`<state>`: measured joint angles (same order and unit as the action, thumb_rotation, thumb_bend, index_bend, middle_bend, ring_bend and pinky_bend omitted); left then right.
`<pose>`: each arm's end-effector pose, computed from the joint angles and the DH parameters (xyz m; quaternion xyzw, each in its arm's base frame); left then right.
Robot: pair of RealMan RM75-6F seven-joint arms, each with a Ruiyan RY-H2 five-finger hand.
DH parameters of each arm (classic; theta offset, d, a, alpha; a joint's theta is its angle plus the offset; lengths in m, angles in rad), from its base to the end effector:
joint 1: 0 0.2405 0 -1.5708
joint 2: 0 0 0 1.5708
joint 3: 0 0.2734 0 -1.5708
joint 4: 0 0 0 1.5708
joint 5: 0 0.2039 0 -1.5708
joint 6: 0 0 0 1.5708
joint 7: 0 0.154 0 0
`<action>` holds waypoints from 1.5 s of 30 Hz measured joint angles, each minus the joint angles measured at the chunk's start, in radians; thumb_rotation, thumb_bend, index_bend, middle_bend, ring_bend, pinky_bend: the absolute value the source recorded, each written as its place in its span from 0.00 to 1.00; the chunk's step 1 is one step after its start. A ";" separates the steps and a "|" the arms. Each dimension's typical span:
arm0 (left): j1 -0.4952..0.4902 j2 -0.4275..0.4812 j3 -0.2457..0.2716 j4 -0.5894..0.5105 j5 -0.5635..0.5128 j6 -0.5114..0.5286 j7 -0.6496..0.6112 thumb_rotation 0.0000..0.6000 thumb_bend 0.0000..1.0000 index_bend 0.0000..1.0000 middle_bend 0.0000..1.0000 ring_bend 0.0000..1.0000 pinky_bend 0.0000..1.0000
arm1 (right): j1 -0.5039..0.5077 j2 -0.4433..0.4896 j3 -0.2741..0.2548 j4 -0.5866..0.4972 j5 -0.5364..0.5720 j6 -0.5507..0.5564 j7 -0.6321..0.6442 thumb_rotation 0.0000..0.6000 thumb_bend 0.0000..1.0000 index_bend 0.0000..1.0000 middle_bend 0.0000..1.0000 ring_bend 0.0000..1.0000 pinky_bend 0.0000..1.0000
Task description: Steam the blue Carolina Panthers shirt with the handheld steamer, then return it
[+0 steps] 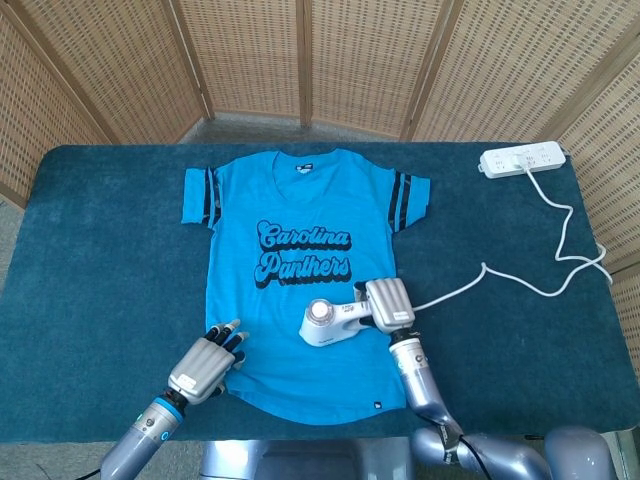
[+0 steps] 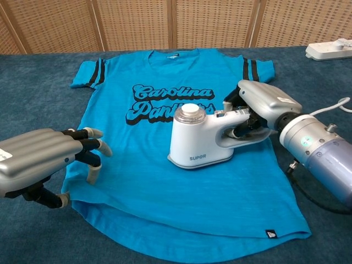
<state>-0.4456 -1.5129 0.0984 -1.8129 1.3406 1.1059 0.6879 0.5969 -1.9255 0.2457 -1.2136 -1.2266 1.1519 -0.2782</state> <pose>-0.1837 0.2059 -0.0296 -0.8180 -0.3338 -0.2959 0.3632 -0.1590 -0.3320 -0.0841 0.6431 -0.4330 0.4468 0.4465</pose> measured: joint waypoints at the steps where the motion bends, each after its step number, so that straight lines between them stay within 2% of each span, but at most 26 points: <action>1: 0.000 0.000 0.000 0.000 -0.001 0.000 0.000 0.86 0.45 0.52 0.19 0.03 0.14 | 0.005 -0.003 0.004 0.010 0.000 -0.002 0.002 1.00 0.38 0.70 0.67 0.65 0.61; 17: -0.004 -0.010 -0.006 0.004 -0.019 -0.008 0.010 0.85 0.45 0.52 0.19 0.03 0.14 | 0.054 -0.020 0.066 0.098 0.000 -0.010 0.049 1.00 0.38 0.70 0.67 0.65 0.61; 31: -0.002 -0.008 -0.004 -0.003 -0.024 -0.002 0.020 0.84 0.45 0.52 0.19 0.03 0.14 | 0.100 -0.090 0.114 0.295 0.016 -0.007 0.130 1.00 0.36 0.69 0.67 0.65 0.58; 39: 0.001 -0.003 -0.003 -0.006 -0.026 0.005 0.020 0.85 0.45 0.52 0.19 0.03 0.14 | 0.133 -0.147 0.149 0.407 0.016 0.035 0.176 1.00 0.36 0.69 0.67 0.65 0.58; 45: 0.000 -0.004 -0.002 -0.006 -0.023 0.004 0.017 0.85 0.45 0.52 0.19 0.03 0.14 | 0.137 -0.150 0.145 0.410 0.025 0.012 0.164 1.00 0.36 0.69 0.67 0.65 0.58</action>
<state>-0.4453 -1.5166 0.0960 -1.8185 1.3173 1.1097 0.7053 0.7341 -2.0750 0.3907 -0.8035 -1.2018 1.1642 -0.1139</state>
